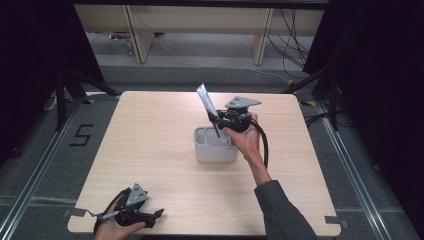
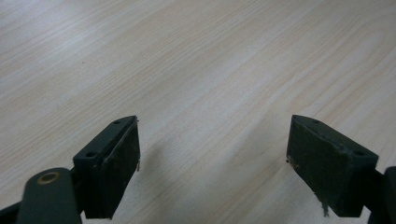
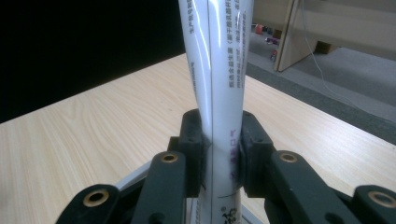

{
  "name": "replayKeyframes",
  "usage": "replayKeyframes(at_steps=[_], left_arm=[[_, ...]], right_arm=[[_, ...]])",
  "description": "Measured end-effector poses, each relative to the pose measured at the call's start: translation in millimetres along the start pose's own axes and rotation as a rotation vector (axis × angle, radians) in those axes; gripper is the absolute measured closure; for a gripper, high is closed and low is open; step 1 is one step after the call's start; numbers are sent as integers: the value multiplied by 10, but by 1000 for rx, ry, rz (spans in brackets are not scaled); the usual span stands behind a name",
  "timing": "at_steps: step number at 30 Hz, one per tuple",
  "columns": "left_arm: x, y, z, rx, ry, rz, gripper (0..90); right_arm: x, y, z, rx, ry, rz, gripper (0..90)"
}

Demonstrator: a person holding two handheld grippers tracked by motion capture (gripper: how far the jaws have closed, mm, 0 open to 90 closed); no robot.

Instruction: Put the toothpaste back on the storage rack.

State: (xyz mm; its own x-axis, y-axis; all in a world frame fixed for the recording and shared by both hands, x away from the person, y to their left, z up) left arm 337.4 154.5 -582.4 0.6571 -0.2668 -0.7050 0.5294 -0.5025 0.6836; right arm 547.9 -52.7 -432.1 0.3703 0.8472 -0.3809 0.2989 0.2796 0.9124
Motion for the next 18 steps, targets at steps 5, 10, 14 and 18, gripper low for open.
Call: replayKeyframes(at_steps=[5, 10, 14, 18], left_arm=[[-2, -5, -9, 7, 2, -3, 168], [2, -1, -8, 4, 7, 1, 169], [-2, -2, -5, 5, 0, -2, 169], [0, -3, -3, 6, 3, 1, 169]], right_arm=[[38, -44, 2, 14, 4, 1, 747], [47, -118, 13, 23, -5, -10, 746], [52, -166, 42, 12, -2, -17, 746], [54, -215, 34, 36, -4, -17, 745]])
Point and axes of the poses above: each handheld gripper's, and its own axes: x roughly forward along the jaws, y roughly out of its top, z roughly to its right, the point moved 10 cm from there along x, roughly forward along the jaws, and after that the axes turned 14 degrees about y, right-handed, at the moved point
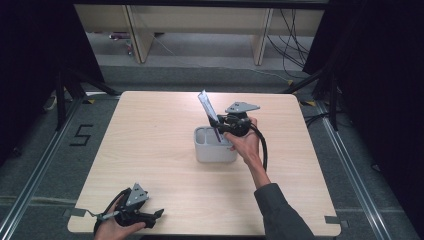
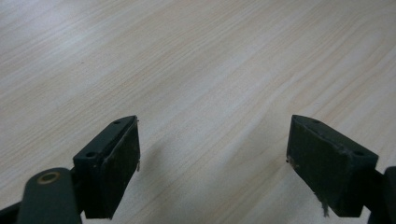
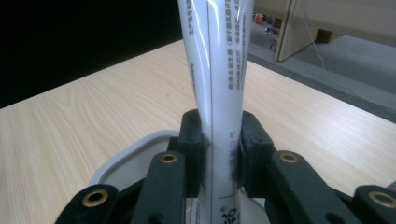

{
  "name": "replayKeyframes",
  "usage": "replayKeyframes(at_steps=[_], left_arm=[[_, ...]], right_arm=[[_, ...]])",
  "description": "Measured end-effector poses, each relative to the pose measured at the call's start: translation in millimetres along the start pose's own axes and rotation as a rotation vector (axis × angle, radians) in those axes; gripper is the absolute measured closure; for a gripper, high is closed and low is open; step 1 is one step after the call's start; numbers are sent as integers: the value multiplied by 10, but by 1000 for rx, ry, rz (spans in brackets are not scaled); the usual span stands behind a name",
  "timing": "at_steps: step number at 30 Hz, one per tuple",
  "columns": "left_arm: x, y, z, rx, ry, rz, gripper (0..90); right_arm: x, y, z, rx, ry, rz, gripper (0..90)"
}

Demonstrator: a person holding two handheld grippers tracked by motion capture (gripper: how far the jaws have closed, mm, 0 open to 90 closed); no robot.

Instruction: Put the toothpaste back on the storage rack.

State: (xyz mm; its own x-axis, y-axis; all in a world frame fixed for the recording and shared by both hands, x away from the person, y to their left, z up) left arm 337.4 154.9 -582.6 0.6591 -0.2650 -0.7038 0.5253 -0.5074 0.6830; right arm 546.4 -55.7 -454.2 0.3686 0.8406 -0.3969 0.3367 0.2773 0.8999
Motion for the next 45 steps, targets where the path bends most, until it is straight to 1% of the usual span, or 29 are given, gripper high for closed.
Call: replayKeyframes(at_steps=[1, 3, 4, 5, 9, 10, 11, 12, 13, 14, 17, 18, 19, 20, 24, 25, 26, 27, 28, 30, 34, 36, 37, 38, 39, 40, 41, 43, 45], left_arm=[[0, -2, -7, 3, 3, -4, 169], [3, 5, 0, -9, 3, 2, 169], [-3, -1, -1, 0, -2, -3, 169], [0, 1, 3, -3, -2, -2, 169], [2, -1, 11, 0, -4, -2, 169], [3, 0, 9, -2, -4, -1, 169], [3, -2, 4, 2, -2, -1, 169], [2, -1, 7, -2, -3, 0, 169], [2, -1, 7, -2, -3, 0, 169], [2, -2, 7, -1, -3, 0, 169], [1, -6, 2, 7, -2, -3, 169], [1, -2, 9, 0, -4, -3, 169], [2, -2, 9, 0, -4, -3, 169], [4, -4, 4, 3, -3, -3, 169], [3, -3, 10, 1, -4, -4, 169], [4, -3, 11, -1, -4, -4, 169], [4, -3, 11, -1, -4, -4, 169], [4, -3, 10, 0, -5, -4, 169], [4, -3, 9, -1, -4, -5, 169], [4, -6, 5, 2, -3, -7, 169], [4, -2, 11, -2, -5, -4, 169], [3, -3, 11, 0, -6, -4, 169], [3, -3, 11, 0, -5, -4, 169], [2, -2, 11, 0, -5, -3, 169], [3, -2, 10, -1, -5, -3, 169], [4, -2, 11, -2, -5, -3, 169], [4, -3, 12, -2, -5, -4, 169], [4, -4, 13, 1, -5, -4, 169], [5, -2, 14, -2, -4, -3, 169]], right_arm=[[-7, -9, 23, -26, -5, -10, 744], [0, -44, 21, -10, -7, -11, 744], [-6, -55, 35, -27, -7, -20, 744], [1, -80, 19, -4, 0, -25, 744], [-6, -113, 49, -17, -17, -38, 743], [-1, -125, 31, 1, -12, -38, 742], [-8, -129, 46, -16, -17, -46, 742], [5, -123, 49, -22, -18, -34, 742], [-1, -140, 45, -24, -18, -48, 741], [1, -153, 23, -1, -16, -50, 740], [8, -159, 47, -22, -25, -45, 739], [2, -166, 51, -33, -21, -53, 739], [6, -167, 54, -32, -26, -44, 739], [4, -183, 35, -21, -10, -56, 739], [5, -229, 23, -19, -18, -78, 739], [-1, -234, 33, -31, -19, -86, 738], [7, -231, 44, -38, -29, -74, 737], [10, -247, 25, -20, -21, -79, 736], [8, -249, 33, -30, -20, -82, 735], [4, -260, 21, -18, -20, -86, 731], [-3, -271, 25, -22, -29, -100, 698], [-5, -259, 41, -50, -33, -101, 661], [-11, -278, 26, -31, -49, -112, 653], [-21, -279, 16, -33, -47, -111, 652], [-34, -251, 14, -30, -47, -77, 660], [-63, -248, -4, -7, -43, -73, 657], [-87, -214, 5, -33, -40, -57, 620], [-126, -201, -23, -12, -42, -50, 599], [-171, -181, -24, -27, -42, -42, 579]])
Point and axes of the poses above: each handheld gripper's, and its own axes: x roughly forward along the jaws, y roughly out of its top, z roughly to its right, the point moved 10 cm from there along x, roughly forward along the jaws, and after that the axes turned 14 degrees about y, right-handed, at the moved point
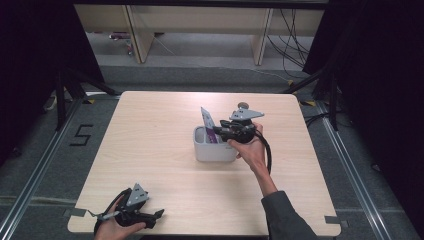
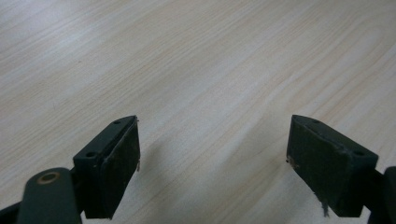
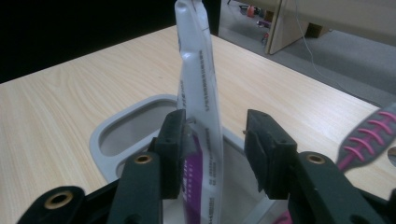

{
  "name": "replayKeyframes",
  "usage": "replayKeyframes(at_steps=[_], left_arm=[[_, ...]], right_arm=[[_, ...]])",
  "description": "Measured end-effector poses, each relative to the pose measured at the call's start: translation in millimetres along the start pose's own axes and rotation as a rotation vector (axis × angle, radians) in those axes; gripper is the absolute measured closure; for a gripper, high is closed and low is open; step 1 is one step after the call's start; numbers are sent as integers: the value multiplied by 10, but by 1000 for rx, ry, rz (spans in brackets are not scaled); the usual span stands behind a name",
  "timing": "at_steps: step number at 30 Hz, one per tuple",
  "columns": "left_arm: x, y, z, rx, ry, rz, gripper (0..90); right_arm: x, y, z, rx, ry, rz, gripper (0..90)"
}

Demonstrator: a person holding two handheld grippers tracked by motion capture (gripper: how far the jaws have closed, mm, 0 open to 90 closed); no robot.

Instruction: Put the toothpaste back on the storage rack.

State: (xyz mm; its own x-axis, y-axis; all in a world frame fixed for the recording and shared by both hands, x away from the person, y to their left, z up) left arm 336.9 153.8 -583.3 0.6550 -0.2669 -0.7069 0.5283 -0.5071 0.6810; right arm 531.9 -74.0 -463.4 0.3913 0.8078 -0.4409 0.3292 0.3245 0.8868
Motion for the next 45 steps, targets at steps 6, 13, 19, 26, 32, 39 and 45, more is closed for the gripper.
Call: replayKeyframes(at_steps=[6, 13, 19, 26, 32, 39, 45], left_arm=[[0, -1, -3, 0, 1, -1, 169], [1, 0, -2, -2, 1, 0, 169], [2, -5, -7, 3, 2, -4, 169], [1, -5, -8, 4, 3, -4, 169], [1, -5, -6, 3, 3, -3, 169], [1, -3, -4, 1, 2, -3, 169], [-1, -1, 0, 2, 2, -1, 169]], right_arm=[[-97, 9, -32, 6, 4, 17, 496], [-233, -17, -88, 15, 4, 14, 442], [-349, -37, -145, 27, 8, 19, 408], [-453, -81, -274, 40, 25, 7, 359], [-517, -132, -342, 15, 37, 11, 335], [-633, -218, -408, 38, 43, 16, 322], [-690, -317, -447, 58, 40, 1, 304]])
Point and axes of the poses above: each handheld gripper's, and its own axes: x roughly forward along the jaws, y roughly out of its top, z roughly to its right, the point moved 10 cm from there along x, roughly forward along the jaws, and after that the axes turned 14 degrees about y, right-handed, at the moved point
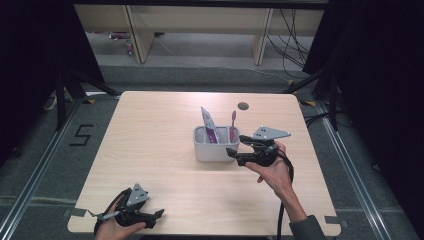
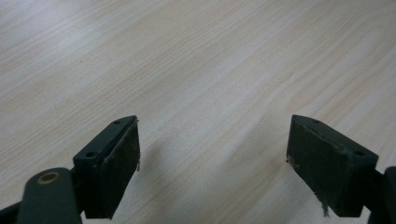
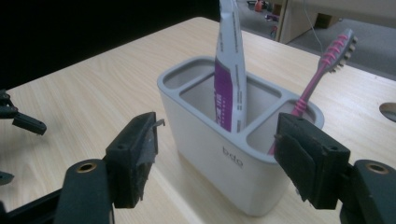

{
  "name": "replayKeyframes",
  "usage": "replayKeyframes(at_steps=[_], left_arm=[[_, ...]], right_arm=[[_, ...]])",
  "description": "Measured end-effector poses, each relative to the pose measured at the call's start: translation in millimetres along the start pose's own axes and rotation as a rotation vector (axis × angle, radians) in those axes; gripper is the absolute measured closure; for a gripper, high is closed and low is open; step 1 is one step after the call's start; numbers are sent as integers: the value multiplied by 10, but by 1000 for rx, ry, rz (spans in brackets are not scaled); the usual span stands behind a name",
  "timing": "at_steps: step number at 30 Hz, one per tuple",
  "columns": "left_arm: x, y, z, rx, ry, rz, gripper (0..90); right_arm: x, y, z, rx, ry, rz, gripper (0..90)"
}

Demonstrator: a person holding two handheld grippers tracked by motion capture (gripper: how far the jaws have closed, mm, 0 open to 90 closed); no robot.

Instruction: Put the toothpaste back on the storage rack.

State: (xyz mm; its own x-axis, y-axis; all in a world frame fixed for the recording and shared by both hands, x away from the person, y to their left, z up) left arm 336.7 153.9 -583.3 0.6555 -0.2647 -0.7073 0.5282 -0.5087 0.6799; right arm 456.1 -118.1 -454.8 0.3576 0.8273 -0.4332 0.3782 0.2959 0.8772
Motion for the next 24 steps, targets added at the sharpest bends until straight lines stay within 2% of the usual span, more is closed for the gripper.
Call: replayKeyframes(at_steps=[2, 3, 4, 9, 10, 11, 13, 15, 16, 17, 19, 20, 21, 22, 23, 24], left_arm=[[-2, 2, 1, -3, 0, 2, 169], [-2, 2, 1, -3, 0, 2, 169], [-1, 2, -1, -3, 0, 2, 169], [-2, -1, 1, -2, 2, -4, 169], [2, 3, 4, -4, 0, 1, 169], [-2, -1, 1, -2, 2, -4, 169], [0, 2, -2, -2, 1, 1, 169], [1, 2, 0, -2, 0, 1, 169], [-3, -2, -1, 0, 3, -5, 169], [0, 2, 5, -3, 0, 0, 169], [0, 2, 5, -4, 1, 2, 169], [-1, 2, 1, -3, 1, 2, 169], [-2, 0, -2, 0, 1, 0, 169], [-2, 1, -3, 0, 1, 1, 169], [-3, -1, -4, 2, 1, 0, 169], [-3, 1, 0, 0, 1, 1, 169]], right_arm=[[-16, -17, 15, -20, -7, -3, 280], [-32, -40, 3, -10, -11, -7, 280], [-25, -46, -13, -15, 4, -4, 280], [-93, -106, -43, -28, -18, -12, 280], [-108, -125, -70, -15, -11, -17, 280], [-116, -122, -67, -35, -10, -13, 280], [-149, -147, -92, -26, -12, -15, 279], [-185, -188, -130, 4, -16, -23, 278], [-190, -184, -103, -31, -26, -11, 275], [-204, -221, -128, -10, -17, -26, 271], [-209, -258, -127, -26, -11, -22, 265], [-210, -284, -140, -11, -7, -27, 264], [-235, -325, -124, -13, -27, -32, 259], [-242, -342, -108, -21, -27, -36, 253], [-233, -376, -125, 7, -17, -32, 245], [-251, -397, -98, -8, -29, -36, 238]])
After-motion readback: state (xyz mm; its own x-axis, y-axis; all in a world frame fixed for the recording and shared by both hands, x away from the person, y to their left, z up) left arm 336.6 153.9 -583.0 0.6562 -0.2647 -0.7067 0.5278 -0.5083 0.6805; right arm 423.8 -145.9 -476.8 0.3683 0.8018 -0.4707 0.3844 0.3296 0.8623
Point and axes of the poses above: each handheld gripper's, and its own axes: x roughly forward along the jaws, y roughly out of its top, z roughly to its right, the point moved 10 cm from there along x, roughly forward along the jaws, and after that the axes turned 14 degrees about y, right-handed, at the moved point
